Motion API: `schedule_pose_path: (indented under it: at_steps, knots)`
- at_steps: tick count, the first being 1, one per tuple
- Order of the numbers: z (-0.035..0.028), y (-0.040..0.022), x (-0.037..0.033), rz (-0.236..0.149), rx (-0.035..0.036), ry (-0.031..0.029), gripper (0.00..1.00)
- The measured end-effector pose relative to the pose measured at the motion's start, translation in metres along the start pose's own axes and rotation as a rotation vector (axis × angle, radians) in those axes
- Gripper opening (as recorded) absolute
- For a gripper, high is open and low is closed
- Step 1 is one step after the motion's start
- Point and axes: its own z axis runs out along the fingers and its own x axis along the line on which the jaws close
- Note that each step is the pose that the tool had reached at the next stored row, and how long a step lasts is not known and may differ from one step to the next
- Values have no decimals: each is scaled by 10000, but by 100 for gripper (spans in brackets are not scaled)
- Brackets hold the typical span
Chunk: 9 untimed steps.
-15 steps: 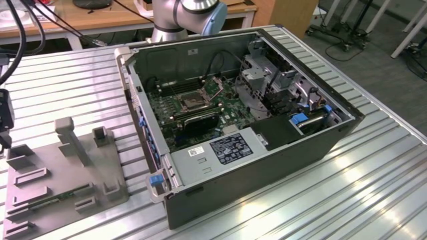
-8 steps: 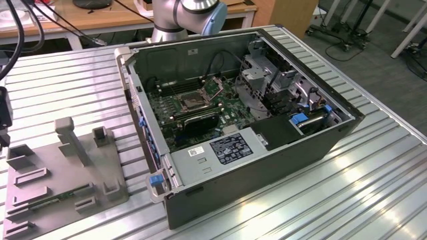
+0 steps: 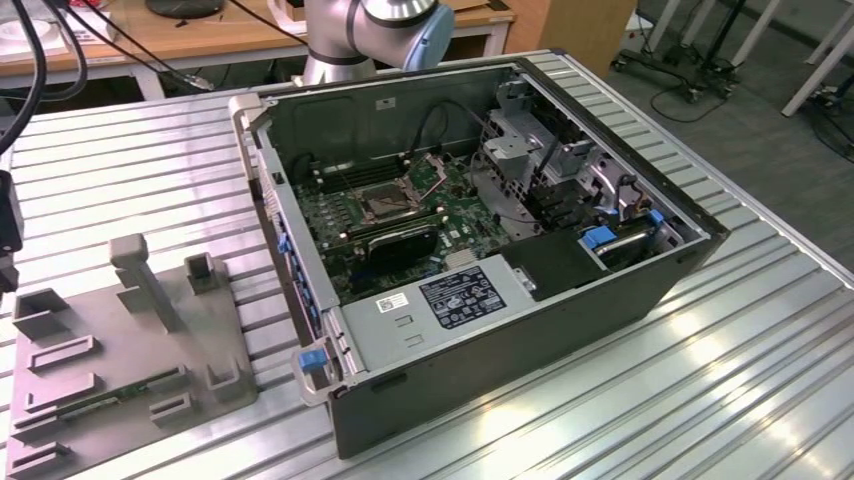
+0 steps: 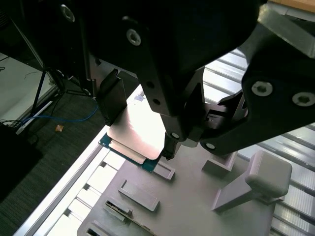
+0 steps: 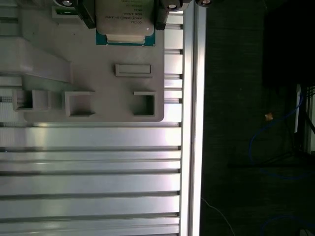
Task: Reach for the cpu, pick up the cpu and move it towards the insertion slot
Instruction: 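Pick up the cpu and move it towards the insertion slot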
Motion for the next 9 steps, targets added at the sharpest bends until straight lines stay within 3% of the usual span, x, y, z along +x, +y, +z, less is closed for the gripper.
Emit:
schedule_pose_path:
  at_steps: [9]
  knots:
    - [-13, 1, 0, 1, 2, 3, 55]
